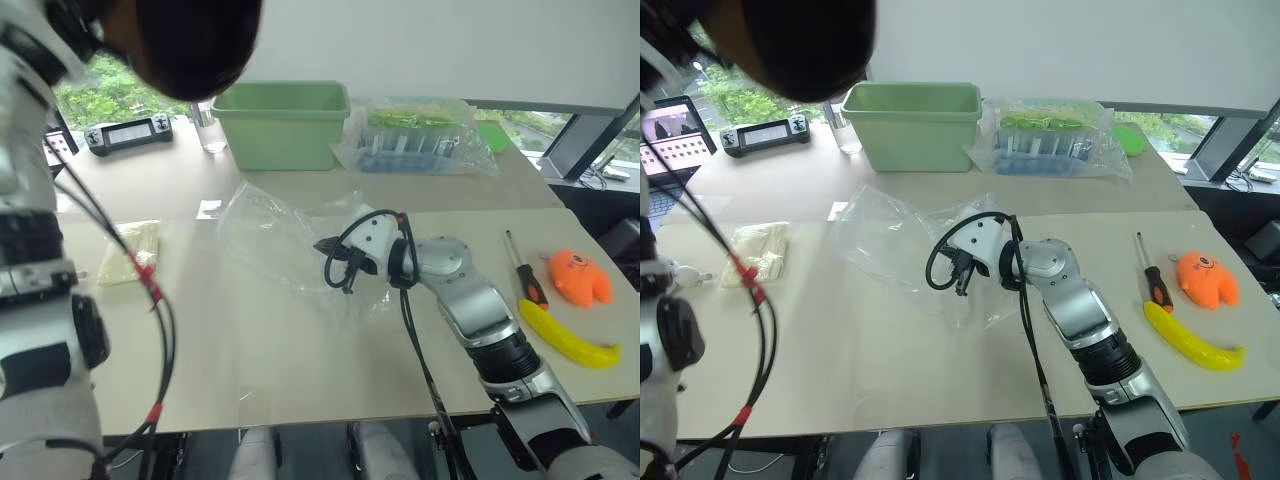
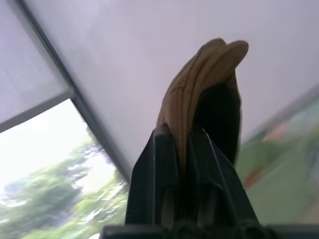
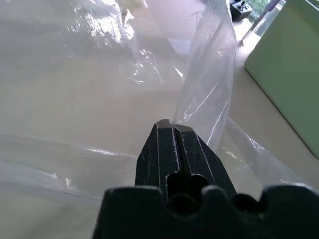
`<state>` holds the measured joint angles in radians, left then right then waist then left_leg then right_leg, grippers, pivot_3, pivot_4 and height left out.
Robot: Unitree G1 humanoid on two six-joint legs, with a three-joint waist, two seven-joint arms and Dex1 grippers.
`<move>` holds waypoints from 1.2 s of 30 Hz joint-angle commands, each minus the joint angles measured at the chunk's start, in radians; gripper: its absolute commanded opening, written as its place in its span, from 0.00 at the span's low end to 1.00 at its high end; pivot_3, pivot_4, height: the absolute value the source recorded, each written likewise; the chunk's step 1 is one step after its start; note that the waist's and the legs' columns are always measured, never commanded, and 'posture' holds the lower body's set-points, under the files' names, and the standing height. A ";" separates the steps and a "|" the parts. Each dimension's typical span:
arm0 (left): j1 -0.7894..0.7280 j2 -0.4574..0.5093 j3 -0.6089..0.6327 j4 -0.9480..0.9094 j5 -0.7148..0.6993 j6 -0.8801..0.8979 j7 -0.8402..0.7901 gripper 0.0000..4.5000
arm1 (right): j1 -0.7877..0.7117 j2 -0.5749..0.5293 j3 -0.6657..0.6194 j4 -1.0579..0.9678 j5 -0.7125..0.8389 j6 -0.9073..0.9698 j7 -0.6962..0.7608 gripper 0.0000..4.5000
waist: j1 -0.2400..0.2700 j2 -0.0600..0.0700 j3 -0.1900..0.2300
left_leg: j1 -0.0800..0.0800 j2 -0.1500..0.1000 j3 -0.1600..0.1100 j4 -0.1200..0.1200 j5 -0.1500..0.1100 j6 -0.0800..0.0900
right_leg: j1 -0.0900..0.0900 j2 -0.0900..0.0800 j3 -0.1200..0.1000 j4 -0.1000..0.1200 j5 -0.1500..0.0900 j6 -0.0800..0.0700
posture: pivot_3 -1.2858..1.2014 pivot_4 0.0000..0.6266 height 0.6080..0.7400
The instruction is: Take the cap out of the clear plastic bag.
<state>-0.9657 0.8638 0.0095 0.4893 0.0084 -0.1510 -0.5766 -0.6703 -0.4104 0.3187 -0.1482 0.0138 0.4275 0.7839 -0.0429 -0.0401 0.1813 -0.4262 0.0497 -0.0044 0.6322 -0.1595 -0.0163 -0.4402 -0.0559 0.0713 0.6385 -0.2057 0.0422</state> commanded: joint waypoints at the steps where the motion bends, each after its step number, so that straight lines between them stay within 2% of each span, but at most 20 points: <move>1: 0.138 0.010 -0.013 0.038 0.136 -0.244 0.132 0.01 | -0.012 0.011 -0.011 -0.025 0.002 -0.018 -0.009 0.00 | 0.001 0.000 0.000 | -0.001 0.000 0.000 -0.001 0.000 0.000 | -0.001 0.000 0.000 0.000 0.000 -0.001 | 0.52 0.24 1.00; 4: 0.224 0.009 -0.021 0.068 0.190 -0.329 0.184 0.01 | -0.013 0.020 -0.016 -0.033 0.011 -0.009 -0.010 0.00 | 0.001 0.000 0.000 | -0.005 0.001 0.000 -0.001 0.000 0.000 | -0.005 0.000 0.000 0.000 0.003 -0.006 | 0.52 0.24 1.00; 9: 0.332 -0.010 -0.067 0.085 0.269 -0.396 0.221 0.01 | -0.015 0.018 -0.014 -0.030 0.007 -0.012 -0.006 0.00 | 0.014 -0.001 -0.001 | -0.014 0.000 0.000 0.001 0.000 0.000 | -0.015 -0.001 0.000 0.003 0.004 -0.006 | 0.52 0.24 1.00; 11: 0.366 -0.050 -0.062 0.070 0.204 -0.393 0.168 0.01 | -0.016 0.017 -0.013 -0.028 0.005 -0.014 -0.004 0.00 | 0.017 -0.001 -0.001 | -0.014 0.000 0.001 0.002 0.000 0.000 | -0.015 -0.001 0.000 0.003 0.004 -0.006 | 0.52 0.24 1.00; 13: 0.381 -0.091 -0.043 0.034 0.124 -0.374 0.114 0.19 | -0.017 0.016 -0.012 -0.026 0.004 -0.016 -0.004 0.00 | 0.021 -0.001 -0.001 | -0.014 0.000 0.002 0.002 0.001 -0.001 | -0.015 -0.001 -0.001 0.003 0.004 -0.006 | 0.52 0.24 1.00; 14: 0.383 -0.104 -0.039 0.017 0.097 -0.362 0.087 0.22 | -0.017 0.016 -0.012 -0.026 0.004 -0.017 -0.004 0.00 | 0.025 -0.001 -0.001 | -0.014 0.000 0.002 0.003 0.001 -0.001 | -0.015 -0.001 -0.001 0.003 0.004 -0.006 | 0.52 0.24 1.00; 15: 0.379 -0.116 -0.035 0.000 0.076 -0.359 0.064 0.34 | -0.018 0.016 -0.012 -0.024 0.004 -0.018 -0.003 0.00 | 0.026 -0.001 -0.001 | -0.014 0.000 0.002 0.003 0.001 -0.001 | -0.015 -0.001 -0.001 0.004 0.004 -0.006 | 0.52 0.24 1.00; 16: 0.375 -0.128 -0.033 -0.018 0.053 -0.348 0.042 0.39 | -0.018 0.015 -0.012 -0.024 0.003 -0.018 -0.003 0.00 | 0.027 -0.002 -0.001 | -0.014 0.000 0.002 0.003 0.001 -0.001 | -0.015 -0.001 -0.001 0.004 0.005 -0.005 | 0.52 0.24 1.00; 18: 0.367 -0.147 -0.028 -0.061 -0.002 -0.307 -0.010 0.57 | -0.017 0.014 -0.011 -0.025 0.002 -0.018 -0.002 0.00 | 0.027 -0.002 -0.001 | -0.014 0.000 0.002 0.004 0.001 -0.001 | -0.015 -0.001 -0.001 0.004 0.005 -0.005 | 0.52 0.24 1.00; 21: 0.384 -0.182 -0.004 -0.246 -0.246 -0.016 -0.158 0.83 | -0.011 0.008 -0.010 -0.034 0.002 -0.015 0.001 0.00 | 0.026 -0.002 -0.001 | -0.014 0.000 0.001 0.004 0.001 -0.001 | -0.014 -0.001 -0.001 0.004 0.005 -0.005 | 0.52 0.24 1.00; 23: 0.429 -0.184 0.028 -0.448 -0.510 0.295 -0.201 0.98 | -0.010 0.006 -0.014 -0.036 0.001 -0.015 -0.001 0.00 | 0.022 -0.002 -0.001 | -0.014 0.000 0.001 0.004 0.001 -0.001 | -0.014 -0.001 0.000 0.004 0.005 -0.005 | 0.52 0.24 1.00; 26: 0.485 -0.152 0.076 -0.670 -0.793 0.595 -0.230 0.99 | -0.019 -0.006 -0.008 -0.018 -0.028 -0.036 -0.017 0.00 | 0.003 -0.002 -0.001 | -0.014 0.000 0.001 0.004 0.001 -0.001 | -0.014 -0.001 0.000 0.005 0.004 -0.003 | 0.52 0.24 1.00; 28: 0.497 -0.131 0.108 -0.756 -0.887 0.695 -0.224 0.99 | -0.027 -0.010 -0.005 0.006 -0.051 -0.055 -0.032 0.00 | -0.004 -0.002 -0.001 | -0.014 0.000 0.000 0.004 0.001 -0.001 | -0.014 -0.001 0.000 0.005 0.001 0.001 | 0.52 0.24 1.00; 32: 0.433 -0.131 0.211 -0.783 -1.009 0.786 -0.160 0.99 | -0.051 -0.024 0.010 0.074 -0.112 -0.122 -0.059 0.00 | -0.006 -0.002 -0.001 | -0.011 0.000 0.000 0.005 0.001 -0.001 | -0.013 0.000 0.000 0.007 0.001 0.001 | 0.52 0.24 1.00; 36: 0.320 -0.154 0.335 -0.753 -1.168 0.843 -0.050 0.99 | -0.124 -0.065 0.044 0.228 -0.264 -0.255 -0.154 0.00 | -0.004 -0.002 -0.001 | -0.006 0.000 0.000 0.006 0.001 -0.001 | -0.006 0.000 0.000 0.006 0.001 0.000 | 0.52 0.24 1.00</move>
<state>-0.6065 0.7142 0.2736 -0.2560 -1.0767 0.6730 -0.6750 -0.7505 -0.4516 0.3607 0.0383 -0.1698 0.2577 0.6862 -0.0466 -0.0423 0.1806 -0.4310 0.0500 -0.0049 0.6377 -0.1583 -0.0173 -0.4441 -0.0559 0.0710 0.6425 -0.2051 0.0428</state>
